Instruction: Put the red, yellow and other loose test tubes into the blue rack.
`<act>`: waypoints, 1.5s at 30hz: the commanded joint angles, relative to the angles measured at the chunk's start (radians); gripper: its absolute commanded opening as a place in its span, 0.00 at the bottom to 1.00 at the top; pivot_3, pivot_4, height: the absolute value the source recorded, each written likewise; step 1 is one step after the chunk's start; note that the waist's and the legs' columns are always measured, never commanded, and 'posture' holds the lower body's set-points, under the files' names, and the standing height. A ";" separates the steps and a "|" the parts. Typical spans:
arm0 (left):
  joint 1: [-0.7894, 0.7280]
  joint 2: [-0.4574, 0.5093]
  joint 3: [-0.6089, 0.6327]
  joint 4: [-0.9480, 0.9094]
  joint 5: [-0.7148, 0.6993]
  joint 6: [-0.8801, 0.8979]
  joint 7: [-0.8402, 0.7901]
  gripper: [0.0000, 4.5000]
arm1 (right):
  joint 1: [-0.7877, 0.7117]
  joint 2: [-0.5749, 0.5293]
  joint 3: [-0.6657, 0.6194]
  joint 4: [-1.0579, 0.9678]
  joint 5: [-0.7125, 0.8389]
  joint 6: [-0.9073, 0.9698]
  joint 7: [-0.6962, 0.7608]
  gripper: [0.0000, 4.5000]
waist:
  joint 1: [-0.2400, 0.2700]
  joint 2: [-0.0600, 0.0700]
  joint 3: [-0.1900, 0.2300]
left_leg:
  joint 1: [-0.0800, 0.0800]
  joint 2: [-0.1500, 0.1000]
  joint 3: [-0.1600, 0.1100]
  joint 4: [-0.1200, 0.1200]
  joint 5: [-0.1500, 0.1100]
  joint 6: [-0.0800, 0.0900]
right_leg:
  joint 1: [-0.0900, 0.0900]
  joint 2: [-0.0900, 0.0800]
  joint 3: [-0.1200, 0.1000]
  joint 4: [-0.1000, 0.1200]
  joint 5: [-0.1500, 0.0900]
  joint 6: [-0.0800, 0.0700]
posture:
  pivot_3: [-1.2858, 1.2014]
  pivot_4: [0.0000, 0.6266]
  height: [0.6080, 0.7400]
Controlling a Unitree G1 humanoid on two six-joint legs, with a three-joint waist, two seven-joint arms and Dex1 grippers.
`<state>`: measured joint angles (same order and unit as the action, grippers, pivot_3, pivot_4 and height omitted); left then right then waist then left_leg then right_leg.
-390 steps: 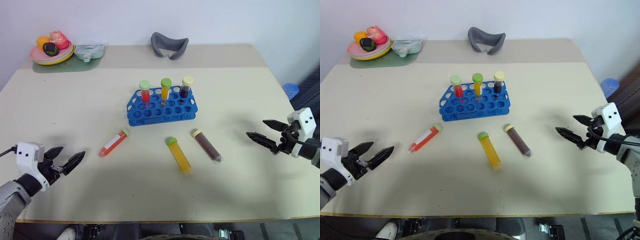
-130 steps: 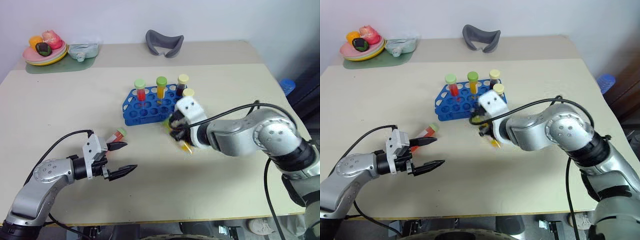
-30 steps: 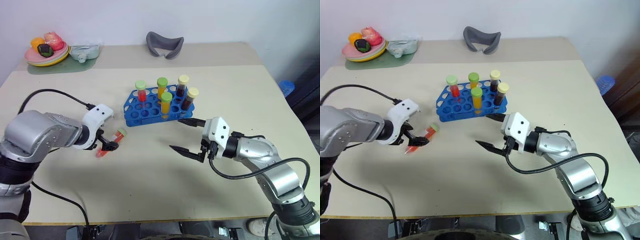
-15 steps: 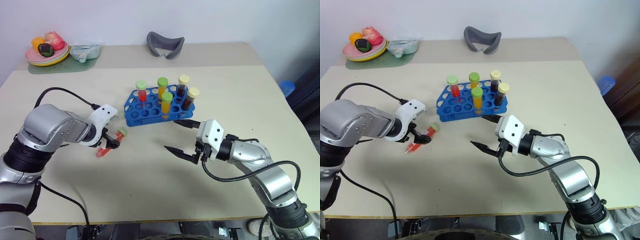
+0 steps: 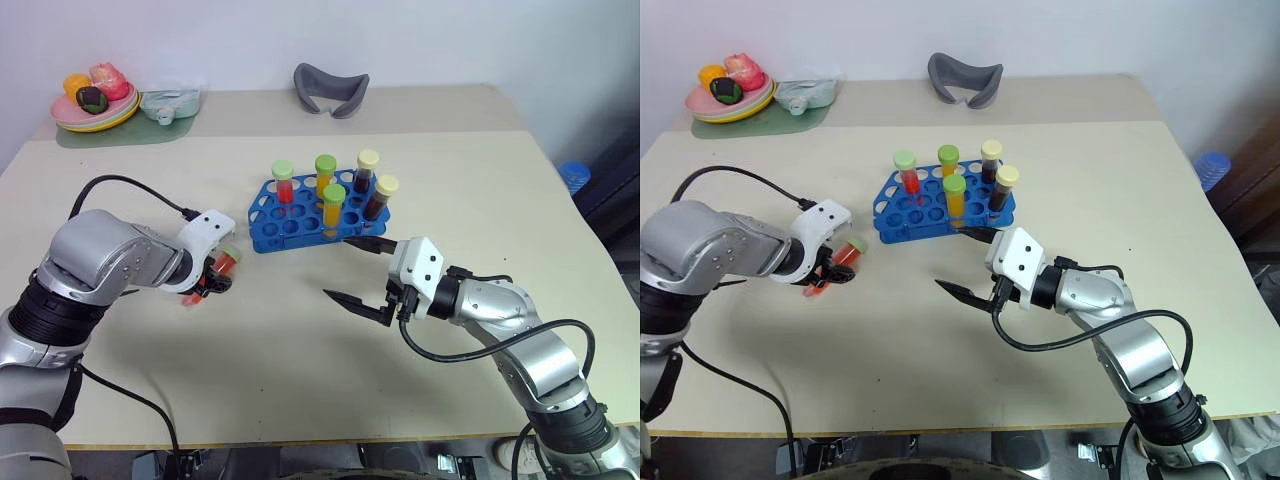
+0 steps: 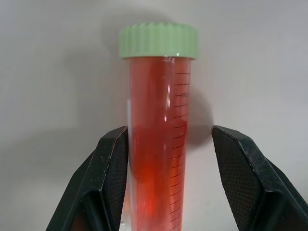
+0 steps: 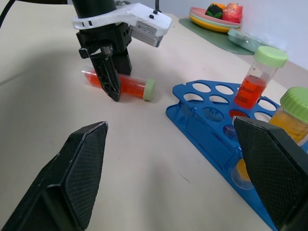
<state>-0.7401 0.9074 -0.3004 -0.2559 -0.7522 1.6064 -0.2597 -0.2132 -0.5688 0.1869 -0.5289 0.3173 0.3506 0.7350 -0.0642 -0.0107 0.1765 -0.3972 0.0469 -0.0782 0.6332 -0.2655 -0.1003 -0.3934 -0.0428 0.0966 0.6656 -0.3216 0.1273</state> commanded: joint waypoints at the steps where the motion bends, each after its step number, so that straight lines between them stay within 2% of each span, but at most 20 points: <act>1: 0.001 0.012 0.018 -0.014 0.006 0.008 0.007 0.31 | -0.016 0.010 -0.003 -0.026 -0.002 -0.009 -0.001 0.95 | 0.000 0.000 0.000 | 0.000 0.000 0.000 0.000 0.000 0.000 | 0.000 0.000 0.000 0.000 0.000 0.000 | 0.52 0.24 1.00; 8: -0.013 0.021 0.052 0.012 0.004 0.008 0.031 0.31 | -0.018 0.013 -0.001 -0.026 -0.003 -0.008 -0.003 0.95 | -0.001 0.000 0.000 | 0.000 0.000 0.000 0.000 0.000 0.000 | 0.000 0.000 0.000 0.000 0.000 0.000 | 0.52 0.24 1.00; 11: -0.015 -0.030 0.226 0.027 0.020 0.007 0.036 0.31 | -0.013 0.012 -0.004 -0.028 -0.001 -0.008 -0.003 0.95 | 0.000 0.000 0.000 | 0.000 0.000 0.000 0.000 0.000 0.000 | 0.000 0.000 0.000 0.000 0.000 0.000 | 0.52 0.24 1.00; 14: 0.062 -0.104 0.442 -0.039 0.097 -0.327 0.054 0.31 | -0.012 0.015 -0.012 -0.022 0.002 -0.008 -0.008 0.95 | -0.001 0.000 0.000 | 0.000 0.000 0.000 0.000 0.000 0.000 | 0.000 0.000 0.000 0.000 0.000 0.000 | 0.52 0.24 1.00; 19: 0.238 -0.194 0.532 -0.177 0.173 -0.738 -0.053 0.31 | 0.005 0.046 -0.067 0.012 0.031 0.013 -0.052 0.95 | 0.001 0.000 0.000 | 0.000 0.000 0.001 -0.001 0.002 -0.004 | 0.000 -0.001 0.000 0.000 0.000 0.000 | 0.52 0.24 1.00; 24: 0.359 -0.314 0.506 -0.214 0.266 -0.976 -0.050 0.31 | 0.045 0.047 -0.099 0.028 0.026 0.009 -0.066 0.95 | 0.021 0.000 0.000 | 0.000 0.000 0.002 0.000 0.000 0.000 | 0.001 -0.002 0.000 -0.001 0.000 0.000 | 0.52 0.24 1.00; 27: 0.420 -0.451 0.420 -0.205 0.353 -1.178 -0.041 0.31 | 0.070 0.048 -0.118 0.035 0.021 0.006 -0.082 0.95 | 0.025 0.000 -0.001 | 0.001 -0.001 0.002 0.000 0.000 0.000 | 0.002 -0.002 0.000 -0.001 0.000 0.000 | 0.52 0.24 1.00; 31: 0.415 -0.543 0.314 -0.138 0.466 -1.381 -0.072 0.31 | 0.082 0.056 -0.135 0.046 0.020 0.002 -0.102 0.95 | 0.025 -0.001 -0.001 | 0.001 -0.001 0.002 0.000 0.000 0.000 | 0.003 -0.002 0.000 -0.002 0.000 0.000 | 0.52 0.24 1.00; 36: 0.388 -0.630 0.250 -0.044 0.512 -1.504 -0.099 0.31 | 0.092 0.060 -0.138 0.051 0.015 -0.002 -0.109 0.95 | 0.019 0.000 -0.001 | 0.004 -0.001 0.002 0.000 0.000 0.000 | 0.004 -0.002 0.001 -0.001 0.000 0.000 | 0.52 0.24 1.00; 42: 0.377 -0.659 0.243 0.082 0.574 -1.580 -0.098 0.31 | 0.099 0.066 -0.148 0.049 0.016 0.006 -0.127 0.95 | 0.020 0.000 -0.001 | 0.004 -0.001 0.002 0.000 0.000 0.000 | 0.004 -0.002 0.001 -0.001 0.000 0.000 | 0.52 0.24 1.00; 45: 0.370 -0.685 0.254 0.127 0.554 -1.586 -0.101 0.31 | 0.103 0.068 -0.148 0.049 0.017 0.006 -0.133 0.95 | 0.021 0.000 -0.001 | 0.004 -0.001 0.002 0.000 0.000 0.000 | 0.004 -0.002 0.001 -0.001 0.000 0.000 | 0.52 0.24 1.00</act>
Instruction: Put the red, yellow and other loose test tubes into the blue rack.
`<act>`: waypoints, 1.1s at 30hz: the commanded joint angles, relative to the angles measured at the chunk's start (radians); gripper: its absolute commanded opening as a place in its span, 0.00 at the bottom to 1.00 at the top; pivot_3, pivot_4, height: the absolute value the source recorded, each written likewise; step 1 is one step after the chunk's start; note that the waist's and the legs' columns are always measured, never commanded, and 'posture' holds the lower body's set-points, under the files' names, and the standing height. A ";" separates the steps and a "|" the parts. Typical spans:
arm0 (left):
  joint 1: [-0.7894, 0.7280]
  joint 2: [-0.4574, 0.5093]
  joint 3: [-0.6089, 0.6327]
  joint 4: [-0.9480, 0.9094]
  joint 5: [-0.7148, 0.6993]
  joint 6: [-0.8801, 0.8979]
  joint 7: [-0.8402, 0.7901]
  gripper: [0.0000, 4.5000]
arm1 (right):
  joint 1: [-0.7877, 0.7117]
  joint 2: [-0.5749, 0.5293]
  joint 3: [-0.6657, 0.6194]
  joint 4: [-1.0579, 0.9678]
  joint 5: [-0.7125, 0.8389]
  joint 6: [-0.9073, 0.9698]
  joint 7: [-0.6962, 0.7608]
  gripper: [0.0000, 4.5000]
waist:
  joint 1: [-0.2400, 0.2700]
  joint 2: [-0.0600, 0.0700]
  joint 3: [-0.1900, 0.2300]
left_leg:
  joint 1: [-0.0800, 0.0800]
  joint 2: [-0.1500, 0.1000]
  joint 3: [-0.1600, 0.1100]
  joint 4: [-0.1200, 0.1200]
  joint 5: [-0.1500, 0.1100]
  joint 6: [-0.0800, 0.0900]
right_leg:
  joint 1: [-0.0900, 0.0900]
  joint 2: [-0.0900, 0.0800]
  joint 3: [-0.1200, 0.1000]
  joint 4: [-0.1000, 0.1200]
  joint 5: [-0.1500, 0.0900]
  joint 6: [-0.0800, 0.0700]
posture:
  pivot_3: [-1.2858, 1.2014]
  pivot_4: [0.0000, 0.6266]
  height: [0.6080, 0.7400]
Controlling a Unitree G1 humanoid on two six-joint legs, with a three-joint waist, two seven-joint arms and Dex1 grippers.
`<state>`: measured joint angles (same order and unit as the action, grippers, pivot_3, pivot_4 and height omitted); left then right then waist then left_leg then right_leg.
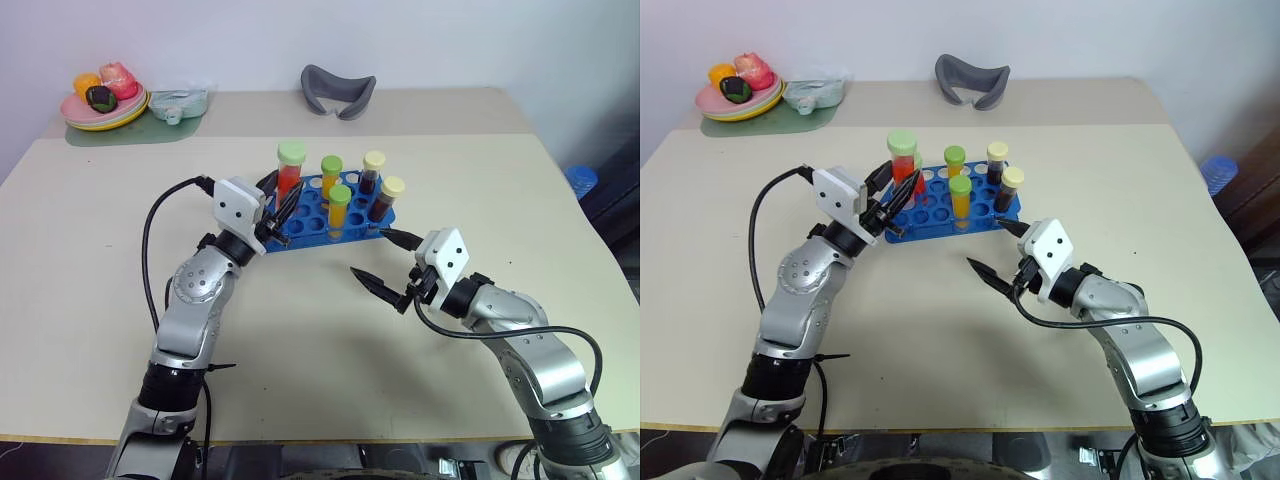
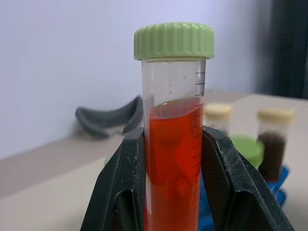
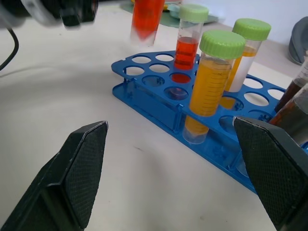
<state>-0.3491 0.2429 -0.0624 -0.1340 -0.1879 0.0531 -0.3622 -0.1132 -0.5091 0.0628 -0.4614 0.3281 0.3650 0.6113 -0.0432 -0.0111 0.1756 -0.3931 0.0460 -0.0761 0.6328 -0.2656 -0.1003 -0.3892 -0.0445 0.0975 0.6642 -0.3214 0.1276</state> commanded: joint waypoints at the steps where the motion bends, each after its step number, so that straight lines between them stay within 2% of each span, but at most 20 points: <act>1: -0.021 -0.027 0.017 0.017 -0.015 -0.039 -0.007 0.31 | 0.003 0.010 -0.023 -0.018 0.006 -0.008 -0.010 0.95 | 0.000 0.000 0.000 | 0.000 0.000 0.000 0.000 0.000 0.000 | 0.000 0.000 0.000 0.000 0.000 0.000 | 0.52 0.24 1.00; 16: -0.047 -0.075 0.020 0.205 -0.016 -0.174 -0.080 0.31 | -0.010 0.020 -0.021 -0.006 0.000 -0.011 -0.029 0.95 | 0.000 0.000 0.000 | 0.000 0.000 0.000 0.000 0.000 0.000 | 0.000 0.000 0.000 0.000 0.000 0.000 | 0.52 0.24 1.00; 33: -0.074 -0.112 0.000 0.316 0.001 -0.270 -0.123 0.31 | 0.005 0.006 -0.038 -0.028 0.021 0.006 -0.012 0.95 | 0.002 0.000 0.000 | 0.000 0.000 0.000 0.000 0.000 0.000 | 0.000 0.000 0.000 0.000 0.000 0.000 | 0.52 0.24 1.00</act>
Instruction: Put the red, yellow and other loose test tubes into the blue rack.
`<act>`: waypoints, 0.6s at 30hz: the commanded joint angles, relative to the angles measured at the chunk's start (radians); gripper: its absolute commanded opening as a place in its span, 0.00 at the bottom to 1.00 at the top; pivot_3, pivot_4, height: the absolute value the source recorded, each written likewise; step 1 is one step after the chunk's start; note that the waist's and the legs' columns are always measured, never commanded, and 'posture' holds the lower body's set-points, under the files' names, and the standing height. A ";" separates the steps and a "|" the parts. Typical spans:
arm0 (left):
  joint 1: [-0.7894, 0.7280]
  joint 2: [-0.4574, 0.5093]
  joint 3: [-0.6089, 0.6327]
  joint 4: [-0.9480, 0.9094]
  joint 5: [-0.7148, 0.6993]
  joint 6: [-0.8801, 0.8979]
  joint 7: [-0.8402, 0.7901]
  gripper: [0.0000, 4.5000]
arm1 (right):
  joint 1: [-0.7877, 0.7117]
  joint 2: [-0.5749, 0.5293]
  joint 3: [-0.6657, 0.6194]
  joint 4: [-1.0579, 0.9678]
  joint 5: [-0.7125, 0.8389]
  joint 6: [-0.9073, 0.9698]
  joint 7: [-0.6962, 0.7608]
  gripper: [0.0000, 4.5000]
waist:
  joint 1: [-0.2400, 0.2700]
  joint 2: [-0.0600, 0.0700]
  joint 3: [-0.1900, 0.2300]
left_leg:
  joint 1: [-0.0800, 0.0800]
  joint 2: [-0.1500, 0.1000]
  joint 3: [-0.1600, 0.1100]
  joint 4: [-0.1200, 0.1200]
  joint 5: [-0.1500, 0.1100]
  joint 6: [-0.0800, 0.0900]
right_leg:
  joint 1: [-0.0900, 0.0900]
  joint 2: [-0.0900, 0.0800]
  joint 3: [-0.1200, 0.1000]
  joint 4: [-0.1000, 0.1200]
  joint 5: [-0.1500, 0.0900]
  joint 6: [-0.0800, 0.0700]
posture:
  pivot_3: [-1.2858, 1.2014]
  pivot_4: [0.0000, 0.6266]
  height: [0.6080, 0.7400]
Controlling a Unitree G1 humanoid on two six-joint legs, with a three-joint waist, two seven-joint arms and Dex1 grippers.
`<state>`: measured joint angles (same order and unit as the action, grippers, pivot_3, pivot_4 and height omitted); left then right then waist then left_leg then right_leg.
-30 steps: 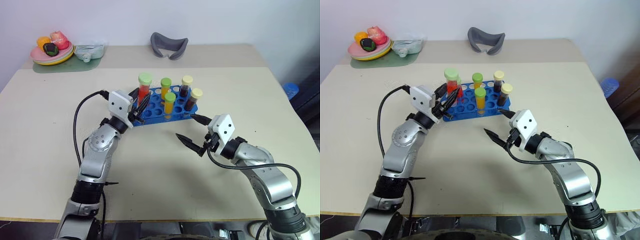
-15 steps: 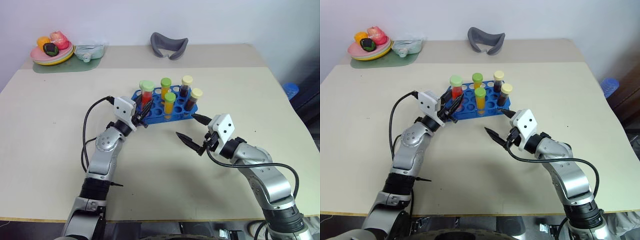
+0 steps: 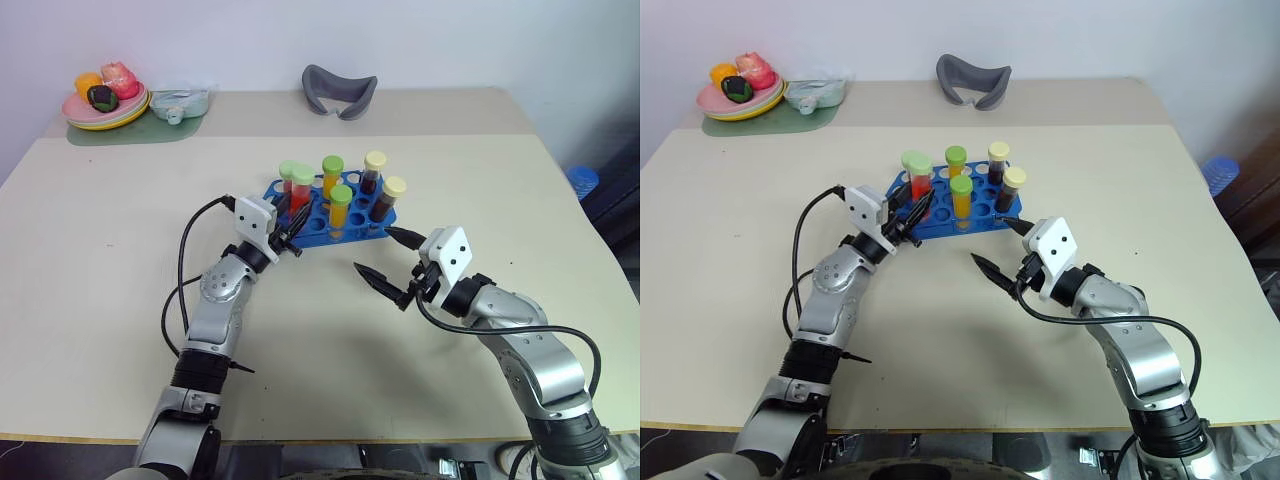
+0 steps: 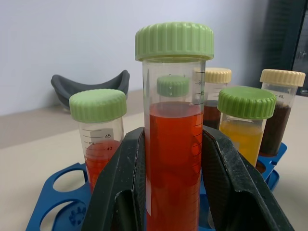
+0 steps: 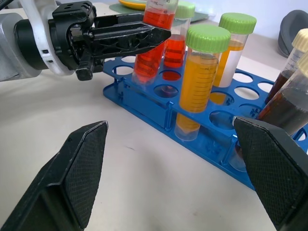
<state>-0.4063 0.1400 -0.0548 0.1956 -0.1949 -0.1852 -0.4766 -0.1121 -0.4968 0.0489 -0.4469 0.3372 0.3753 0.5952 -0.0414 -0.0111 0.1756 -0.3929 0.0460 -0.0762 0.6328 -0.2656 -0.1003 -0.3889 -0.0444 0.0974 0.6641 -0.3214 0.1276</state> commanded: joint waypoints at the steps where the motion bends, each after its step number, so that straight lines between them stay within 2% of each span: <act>1: -0.015 -0.010 -0.008 -0.012 0.009 -0.033 -0.009 0.31 | 0.004 -0.006 -0.025 -0.043 0.012 -0.004 0.004 0.95 | 0.000 0.000 0.000 | 0.000 0.000 0.000 0.000 0.000 0.000 | 0.000 0.000 0.000 0.000 0.000 0.000 | 0.52 0.24 1.00; 4: -0.013 -0.014 0.004 -0.015 0.005 -0.028 0.002 0.50 | 0.003 -0.005 -0.022 -0.042 0.012 -0.004 0.005 0.95 | 0.000 0.000 0.000 | 0.000 0.000 0.000 0.000 0.000 0.000 | 0.000 0.000 0.000 0.000 0.000 0.000 | 0.52 0.24 1.00; 8: -0.006 -0.013 0.025 -0.043 -0.009 -0.018 0.012 0.93 | 0.003 -0.006 -0.023 -0.042 0.013 -0.003 0.007 0.95 | -0.003 0.000 0.000 | 0.000 0.000 0.000 0.000 0.000 0.000 | 0.000 0.000 0.000 0.000 0.000 0.000 | 0.52 0.24 1.00; 14: 0.042 0.027 0.054 -0.154 -0.077 0.065 -0.024 0.93 | 0.007 -0.010 -0.032 -0.041 0.019 -0.001 0.013 0.95 | -0.003 0.000 0.000 | 0.000 0.000 0.000 0.000 0.000 0.000 | 0.000 0.000 0.000 0.000 0.000 0.000 | 0.52 0.24 1.00; 18: 0.053 0.036 0.045 -0.140 -0.069 0.081 -0.028 0.93 | 0.000 -0.003 -0.018 -0.025 0.012 -0.007 0.019 0.95 | -0.001 0.000 0.000 | 0.000 0.000 0.000 0.000 0.000 0.000 | 0.000 0.000 0.000 0.000 0.000 0.000 | 0.52 0.24 1.00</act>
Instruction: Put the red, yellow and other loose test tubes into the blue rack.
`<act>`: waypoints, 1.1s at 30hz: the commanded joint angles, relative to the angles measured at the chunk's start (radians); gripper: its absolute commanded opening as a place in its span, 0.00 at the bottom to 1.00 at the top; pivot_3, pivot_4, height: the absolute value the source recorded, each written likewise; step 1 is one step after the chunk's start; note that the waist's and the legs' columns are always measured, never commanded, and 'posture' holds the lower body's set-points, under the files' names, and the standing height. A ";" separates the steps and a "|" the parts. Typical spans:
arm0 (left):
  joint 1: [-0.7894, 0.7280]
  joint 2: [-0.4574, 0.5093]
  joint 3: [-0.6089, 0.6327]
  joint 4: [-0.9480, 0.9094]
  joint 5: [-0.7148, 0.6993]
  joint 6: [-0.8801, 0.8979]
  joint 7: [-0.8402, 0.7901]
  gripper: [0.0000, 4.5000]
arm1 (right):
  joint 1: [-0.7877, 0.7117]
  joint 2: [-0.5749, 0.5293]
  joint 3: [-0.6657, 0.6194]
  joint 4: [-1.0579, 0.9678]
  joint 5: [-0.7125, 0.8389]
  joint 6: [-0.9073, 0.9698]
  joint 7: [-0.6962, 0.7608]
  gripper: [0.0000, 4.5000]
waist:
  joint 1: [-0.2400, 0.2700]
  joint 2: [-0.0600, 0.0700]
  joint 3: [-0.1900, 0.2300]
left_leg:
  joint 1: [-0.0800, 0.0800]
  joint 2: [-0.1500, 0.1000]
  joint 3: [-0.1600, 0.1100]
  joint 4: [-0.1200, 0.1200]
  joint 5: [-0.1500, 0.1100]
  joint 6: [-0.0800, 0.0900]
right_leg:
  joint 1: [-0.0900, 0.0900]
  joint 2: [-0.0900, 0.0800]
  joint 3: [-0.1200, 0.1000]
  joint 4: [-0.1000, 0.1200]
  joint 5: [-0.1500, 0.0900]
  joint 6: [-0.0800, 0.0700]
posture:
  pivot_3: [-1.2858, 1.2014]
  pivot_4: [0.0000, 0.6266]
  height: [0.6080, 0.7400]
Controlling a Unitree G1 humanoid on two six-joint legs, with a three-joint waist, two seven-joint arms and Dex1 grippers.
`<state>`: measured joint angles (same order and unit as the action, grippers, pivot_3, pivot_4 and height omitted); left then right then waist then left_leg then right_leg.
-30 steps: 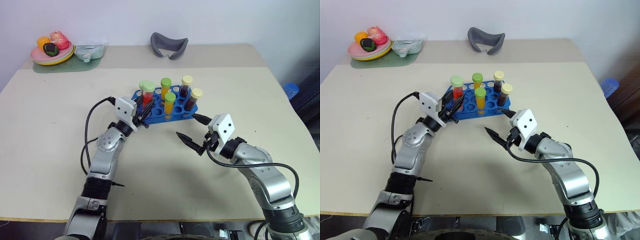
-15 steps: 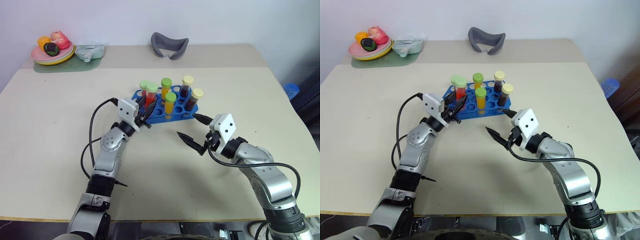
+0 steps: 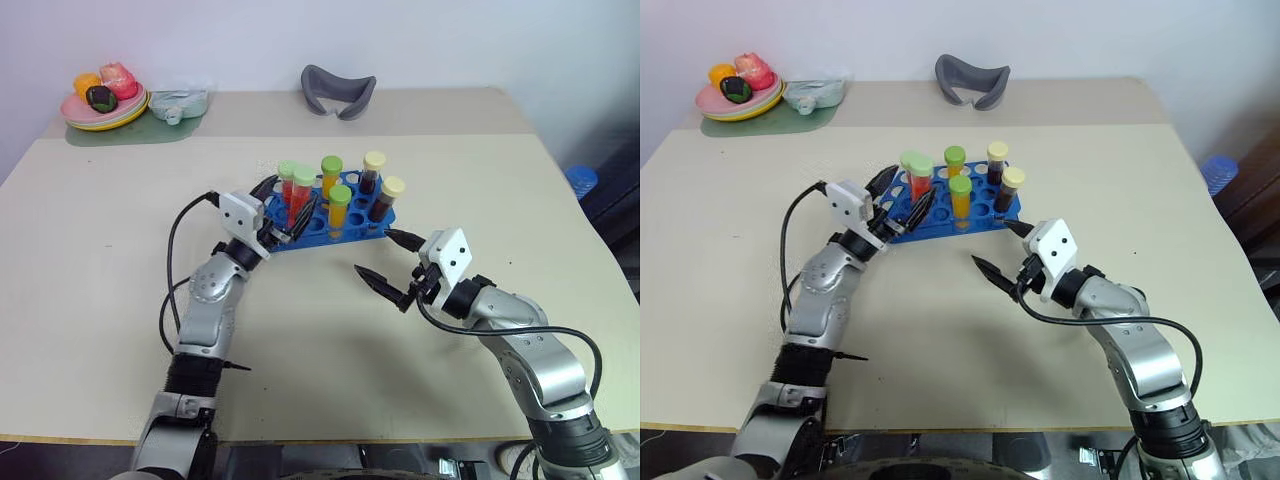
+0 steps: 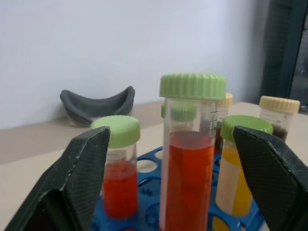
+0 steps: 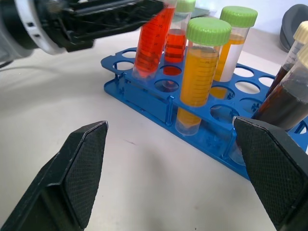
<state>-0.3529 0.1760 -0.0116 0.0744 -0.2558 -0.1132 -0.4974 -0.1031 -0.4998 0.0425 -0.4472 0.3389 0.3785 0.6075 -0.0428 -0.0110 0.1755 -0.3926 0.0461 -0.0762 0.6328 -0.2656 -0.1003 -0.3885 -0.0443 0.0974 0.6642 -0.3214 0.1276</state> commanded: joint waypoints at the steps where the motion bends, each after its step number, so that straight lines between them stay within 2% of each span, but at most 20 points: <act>1: -0.001 0.000 -0.005 -0.011 -0.006 0.019 -0.013 0.93 | -0.012 0.003 -0.009 -0.024 0.009 -0.008 0.006 0.95 | 0.000 0.000 0.000 | 0.000 0.000 0.000 0.000 0.000 0.000 | 0.000 0.000 0.000 0.000 0.000 0.000 | 0.52 0.24 1.00; 14: -0.077 -0.042 -0.028 0.046 0.010 0.094 -0.015 0.93 | 0.027 -0.001 -0.023 -0.063 0.006 0.005 -0.015 0.95 | -0.001 0.000 0.000 | 0.000 0.000 0.000 0.000 0.000 0.000 | 0.000 0.000 0.000 0.000 0.000 0.000 | 0.52 0.24 1.00; 17: -0.084 -0.046 -0.027 0.051 0.010 0.096 -0.015 0.74 | 0.032 -0.001 -0.023 -0.069 0.005 0.006 -0.020 0.95 | -0.001 0.000 0.000 | 0.000 0.000 0.000 0.000 0.000 0.000 | 0.000 0.000 0.000 0.000 0.000 0.000 | 0.52 0.24 1.00; 19: -0.085 -0.046 -0.028 0.051 0.013 0.098 -0.013 0.54 | 0.033 -0.002 -0.023 -0.071 0.004 0.007 -0.022 0.95 | 0.000 0.000 0.000 | 0.000 0.000 0.000 0.000 0.000 0.000 | 0.000 0.000 0.000 0.000 0.000 0.000 | 0.52 0.24 1.00; 27: -0.077 -0.045 -0.028 0.036 0.012 0.109 -0.008 0.54 | 0.024 -0.003 -0.016 -0.063 0.000 0.007 -0.021 0.95 | 0.000 0.000 0.000 | 0.000 0.000 0.000 0.000 0.000 0.000 | 0.000 0.000 0.000 0.000 0.000 0.000 | 0.52 0.24 1.00; 31: -0.074 -0.043 -0.028 0.032 0.017 0.112 -0.001 0.27 | 0.021 -0.001 -0.009 -0.060 -0.002 0.006 -0.019 0.95 | 0.000 0.000 0.000 | 0.000 0.000 0.000 0.000 0.000 0.000 | 0.000 0.000 0.000 0.000 0.000 0.000 | 0.52 0.24 1.00; 33: -0.073 -0.041 -0.029 0.030 0.021 0.111 0.002 0.27 | 0.021 0.000 -0.007 -0.061 -0.003 0.007 -0.020 0.95 | 0.000 0.000 0.000 | 0.000 0.000 0.000 0.000 0.000 0.000 | 0.000 0.000 0.000 0.000 0.000 0.000 | 0.52 0.24 1.00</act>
<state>-0.4252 0.1355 -0.0358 0.1412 -0.2404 0.0031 -0.4970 -0.0760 -0.4988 0.0425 -0.4758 0.3341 0.3895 0.5877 -0.0425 -0.0110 0.1755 -0.3926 0.0460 -0.0763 0.6327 -0.2656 -0.1003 -0.3887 -0.0442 0.0974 0.6640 -0.3214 0.1276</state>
